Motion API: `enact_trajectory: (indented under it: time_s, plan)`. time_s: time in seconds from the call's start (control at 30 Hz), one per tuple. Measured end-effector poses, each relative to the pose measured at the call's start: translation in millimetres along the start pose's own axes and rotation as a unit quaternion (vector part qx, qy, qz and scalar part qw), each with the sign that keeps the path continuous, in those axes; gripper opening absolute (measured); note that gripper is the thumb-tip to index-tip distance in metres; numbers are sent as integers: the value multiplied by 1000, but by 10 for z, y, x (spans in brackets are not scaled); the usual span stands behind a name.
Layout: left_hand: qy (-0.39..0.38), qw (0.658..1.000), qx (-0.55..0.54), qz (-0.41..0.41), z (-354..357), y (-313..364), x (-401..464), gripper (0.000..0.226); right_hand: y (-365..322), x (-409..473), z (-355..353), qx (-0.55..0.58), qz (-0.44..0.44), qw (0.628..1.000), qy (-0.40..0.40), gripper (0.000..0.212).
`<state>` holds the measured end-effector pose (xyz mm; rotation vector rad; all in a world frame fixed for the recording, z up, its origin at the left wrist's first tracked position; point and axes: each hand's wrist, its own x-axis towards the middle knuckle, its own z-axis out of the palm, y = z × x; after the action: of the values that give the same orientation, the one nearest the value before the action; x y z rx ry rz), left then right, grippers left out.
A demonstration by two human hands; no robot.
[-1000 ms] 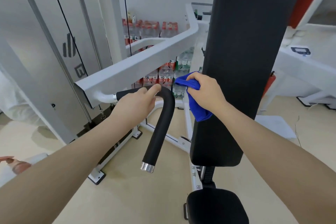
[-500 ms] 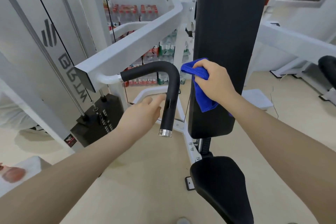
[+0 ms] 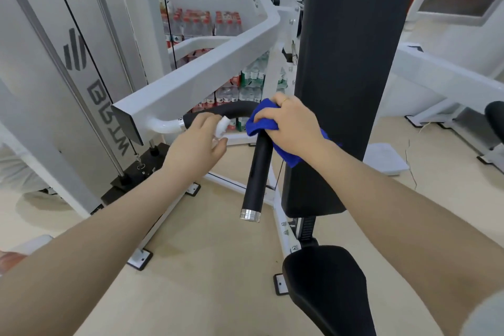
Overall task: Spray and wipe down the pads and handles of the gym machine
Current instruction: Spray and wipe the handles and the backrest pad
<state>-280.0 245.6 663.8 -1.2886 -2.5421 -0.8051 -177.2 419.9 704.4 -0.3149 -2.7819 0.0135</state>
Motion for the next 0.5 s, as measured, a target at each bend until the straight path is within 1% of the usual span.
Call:
enact_trajectory:
  time_s: [0.03, 0.1, 0.17, 0.23, 0.27, 0.3, 0.33, 0.4, 0.43, 0.5]
  plan:
    - [-11, 1000, 3, 8, 30, -9, -14, 47, -54, -56, 2, -2, -23, 1000, -5, 27]
    - [-26, 1000, 4, 7, 86, -23, -15, 48, -185, -315, 54, -7, -118, 993, 1, 27]
    - [-36, 999, 13, 1, 123, -21, 25, 49, -291, -627, 101, 17, -202, 979, -19, 34]
    - [-46, 999, 16, 0, 141, -14, 61, 49, -279, -667, 113, -1, -217, 976, -29, 38]
    - [-53, 999, 12, 0, 144, -7, 73, 49, -249, -590, 109, -15, -199, 980, -13, 40]
    - [-58, 998, 8, 1, 139, 1, 76, 49, -210, -464, 105, -21, -157, 987, 9, 43]
    - [-62, 998, 4, 3, 133, 6, 61, 48, -175, -326, 96, -19, -97, 995, 33, 42]
    - [-58, 998, -5, 16, 119, -4, 23, 47, -95, -104, 109, 5, 5, 999, 45, 33]
    - [-54, 998, -12, 22, 109, -11, 5, 47, -88, -64, 142, 21, 33, 998, 55, 29]
    - [-39, 998, -28, 31, 79, -3, -16, 47, -133, -141, 185, 43, 44, 996, 71, 26]
